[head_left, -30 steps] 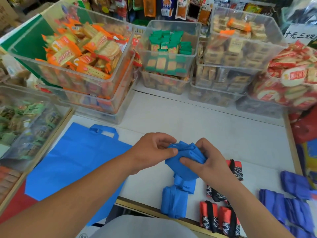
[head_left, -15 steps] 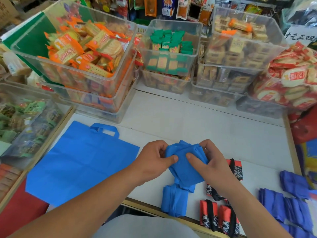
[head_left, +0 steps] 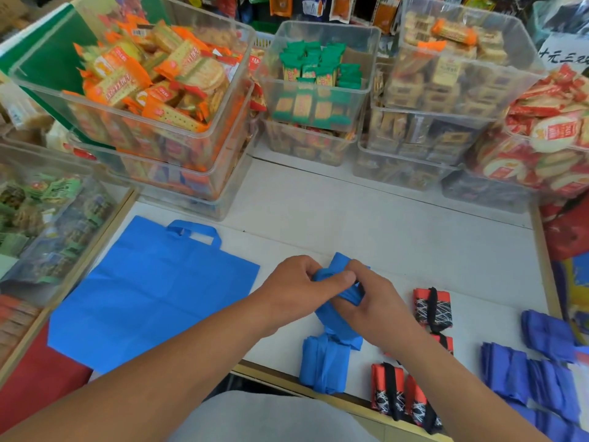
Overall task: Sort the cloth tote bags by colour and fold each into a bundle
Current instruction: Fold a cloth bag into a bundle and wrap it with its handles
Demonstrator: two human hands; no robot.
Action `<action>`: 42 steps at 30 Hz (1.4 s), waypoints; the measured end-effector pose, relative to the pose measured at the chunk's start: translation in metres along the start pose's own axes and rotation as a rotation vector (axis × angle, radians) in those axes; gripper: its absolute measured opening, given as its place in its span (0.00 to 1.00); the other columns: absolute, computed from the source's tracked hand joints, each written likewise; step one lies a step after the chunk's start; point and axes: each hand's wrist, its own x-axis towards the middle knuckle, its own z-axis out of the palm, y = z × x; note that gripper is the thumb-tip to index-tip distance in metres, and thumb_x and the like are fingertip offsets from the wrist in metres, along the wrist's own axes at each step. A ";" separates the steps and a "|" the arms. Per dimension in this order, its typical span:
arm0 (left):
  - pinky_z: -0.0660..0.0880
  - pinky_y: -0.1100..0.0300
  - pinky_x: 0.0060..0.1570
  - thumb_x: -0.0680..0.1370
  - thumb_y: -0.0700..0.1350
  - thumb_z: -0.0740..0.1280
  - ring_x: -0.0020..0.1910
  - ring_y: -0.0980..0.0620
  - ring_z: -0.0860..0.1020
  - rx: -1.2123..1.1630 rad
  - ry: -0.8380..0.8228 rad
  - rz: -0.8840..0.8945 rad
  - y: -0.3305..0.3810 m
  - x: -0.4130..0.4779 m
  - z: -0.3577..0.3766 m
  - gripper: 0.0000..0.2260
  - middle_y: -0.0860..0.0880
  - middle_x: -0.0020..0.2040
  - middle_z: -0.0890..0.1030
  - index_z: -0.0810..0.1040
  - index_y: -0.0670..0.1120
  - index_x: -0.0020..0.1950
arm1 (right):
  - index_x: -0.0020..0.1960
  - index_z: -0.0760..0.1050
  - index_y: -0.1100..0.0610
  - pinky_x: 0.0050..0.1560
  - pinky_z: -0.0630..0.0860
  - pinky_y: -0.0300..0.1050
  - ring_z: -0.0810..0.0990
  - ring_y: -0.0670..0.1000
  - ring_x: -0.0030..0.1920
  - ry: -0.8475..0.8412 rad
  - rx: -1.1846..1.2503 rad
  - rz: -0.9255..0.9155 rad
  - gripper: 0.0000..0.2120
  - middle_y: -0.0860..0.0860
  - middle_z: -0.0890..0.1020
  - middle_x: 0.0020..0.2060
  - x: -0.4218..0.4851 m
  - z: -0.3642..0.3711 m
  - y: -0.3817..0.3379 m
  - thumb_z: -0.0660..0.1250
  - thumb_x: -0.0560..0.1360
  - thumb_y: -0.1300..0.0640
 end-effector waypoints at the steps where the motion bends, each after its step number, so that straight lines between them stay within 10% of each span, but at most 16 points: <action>1: 0.78 0.62 0.39 0.72 0.60 0.76 0.38 0.58 0.79 0.021 0.034 0.008 -0.002 0.001 0.001 0.19 0.52 0.41 0.81 0.79 0.46 0.50 | 0.43 0.69 0.47 0.31 0.69 0.47 0.69 0.46 0.30 0.001 -0.010 0.016 0.11 0.43 0.75 0.34 0.002 0.001 -0.002 0.73 0.73 0.54; 9: 0.83 0.54 0.46 0.78 0.45 0.74 0.44 0.48 0.84 -0.317 -0.028 0.022 -0.006 0.003 -0.010 0.10 0.40 0.49 0.81 0.77 0.40 0.50 | 0.58 0.80 0.51 0.47 0.82 0.44 0.85 0.51 0.49 0.033 0.570 0.144 0.18 0.47 0.85 0.50 -0.013 -0.020 -0.024 0.77 0.72 0.65; 20: 0.78 0.60 0.48 0.75 0.58 0.72 0.45 0.53 0.83 -0.535 -0.242 -0.214 -0.004 0.001 -0.014 0.26 0.46 0.47 0.85 0.82 0.38 0.61 | 0.53 0.81 0.52 0.42 0.78 0.35 0.83 0.45 0.43 0.023 0.442 0.081 0.10 0.46 0.85 0.44 -0.014 -0.021 -0.020 0.76 0.74 0.60; 25: 0.77 0.60 0.46 0.78 0.50 0.73 0.44 0.53 0.80 -0.550 -0.362 -0.282 -0.005 0.001 -0.019 0.13 0.46 0.47 0.84 0.84 0.41 0.54 | 0.54 0.82 0.51 0.47 0.76 0.35 0.82 0.49 0.48 -0.048 0.330 -0.033 0.10 0.46 0.83 0.47 -0.011 -0.029 -0.011 0.75 0.74 0.59; 36: 0.73 0.62 0.35 0.78 0.46 0.71 0.37 0.55 0.74 0.109 -0.066 -0.066 -0.008 0.007 -0.002 0.07 0.50 0.40 0.78 0.80 0.42 0.48 | 0.55 0.79 0.47 0.53 0.75 0.34 0.80 0.47 0.51 -0.072 0.044 -0.190 0.12 0.41 0.80 0.48 -0.012 -0.013 0.010 0.74 0.76 0.60; 42: 0.78 0.59 0.48 0.81 0.46 0.66 0.45 0.56 0.79 0.324 0.122 0.224 -0.006 0.008 0.010 0.03 0.55 0.45 0.80 0.79 0.50 0.52 | 0.51 0.70 0.48 0.39 0.73 0.34 0.78 0.40 0.41 0.122 0.110 0.058 0.13 0.46 0.78 0.42 -0.014 0.000 0.003 0.74 0.76 0.57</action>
